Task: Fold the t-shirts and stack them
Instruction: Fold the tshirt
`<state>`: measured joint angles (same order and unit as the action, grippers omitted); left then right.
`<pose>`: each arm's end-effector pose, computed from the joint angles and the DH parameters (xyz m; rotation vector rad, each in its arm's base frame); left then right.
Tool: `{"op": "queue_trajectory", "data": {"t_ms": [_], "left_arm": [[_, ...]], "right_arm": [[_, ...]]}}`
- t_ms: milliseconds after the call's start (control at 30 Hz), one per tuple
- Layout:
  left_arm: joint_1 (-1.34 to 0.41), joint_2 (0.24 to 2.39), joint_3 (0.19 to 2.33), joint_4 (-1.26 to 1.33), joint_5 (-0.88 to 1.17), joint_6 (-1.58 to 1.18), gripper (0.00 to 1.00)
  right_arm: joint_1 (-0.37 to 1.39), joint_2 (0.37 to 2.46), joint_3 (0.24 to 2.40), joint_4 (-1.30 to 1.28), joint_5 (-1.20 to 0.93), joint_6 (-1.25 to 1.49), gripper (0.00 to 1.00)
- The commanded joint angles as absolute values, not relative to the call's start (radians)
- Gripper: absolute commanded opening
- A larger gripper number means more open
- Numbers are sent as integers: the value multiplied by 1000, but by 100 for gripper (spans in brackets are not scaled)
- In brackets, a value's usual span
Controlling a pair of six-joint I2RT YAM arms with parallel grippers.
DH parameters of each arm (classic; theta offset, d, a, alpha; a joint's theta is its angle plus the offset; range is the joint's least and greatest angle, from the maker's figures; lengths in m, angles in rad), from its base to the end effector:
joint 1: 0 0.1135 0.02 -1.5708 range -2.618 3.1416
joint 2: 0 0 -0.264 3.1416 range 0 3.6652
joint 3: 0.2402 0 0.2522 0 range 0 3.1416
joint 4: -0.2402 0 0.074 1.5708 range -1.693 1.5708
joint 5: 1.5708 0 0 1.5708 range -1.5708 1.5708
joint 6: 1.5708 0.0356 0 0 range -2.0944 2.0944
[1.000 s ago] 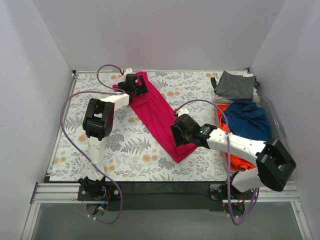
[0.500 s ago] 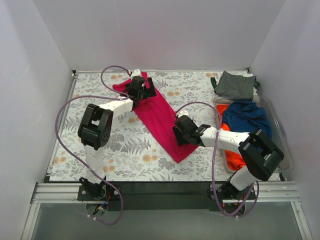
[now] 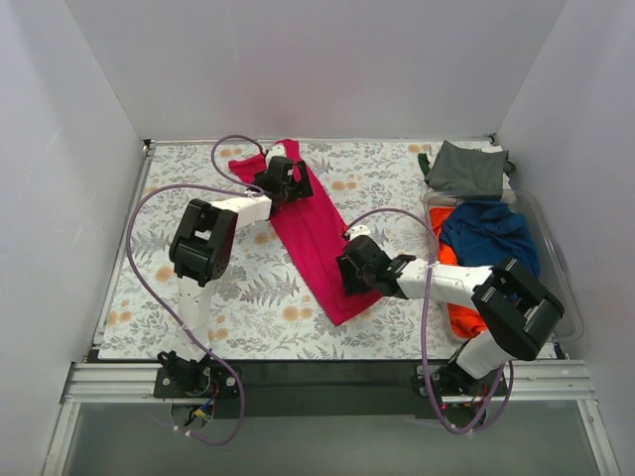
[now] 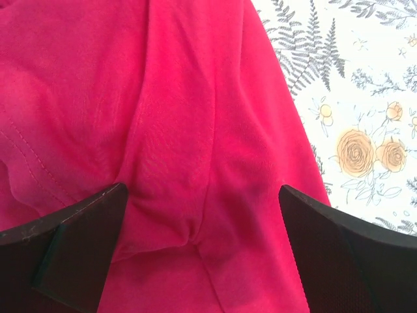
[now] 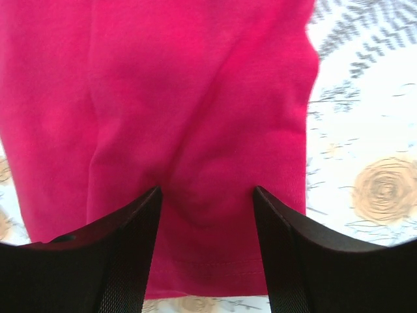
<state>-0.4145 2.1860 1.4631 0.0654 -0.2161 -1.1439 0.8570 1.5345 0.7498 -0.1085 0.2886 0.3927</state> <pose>0.4441 -0.1871 0.1456 -0.9262 2.0855 -0.6108 0.2001 0.2155 0.1624 -0.4366 2.3858 0.2138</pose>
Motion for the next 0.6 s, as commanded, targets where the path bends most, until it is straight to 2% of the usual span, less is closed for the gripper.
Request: {"op": "queue_trajectory", "data": {"t_ms": [0, 300, 567], "left_arm": [[-411, 2238, 1496, 25, -181, -1140, 94], [-420, 2258, 1502, 98, -84, -1059, 94], [-495, 2255, 1483, 137, -32, -973, 94]], "right_arm": [[911, 1569, 712, -160, 177, 477, 52], [1035, 1563, 745, -199, 166, 549, 52], [1123, 1652, 828, -199, 146, 563, 53]]}}
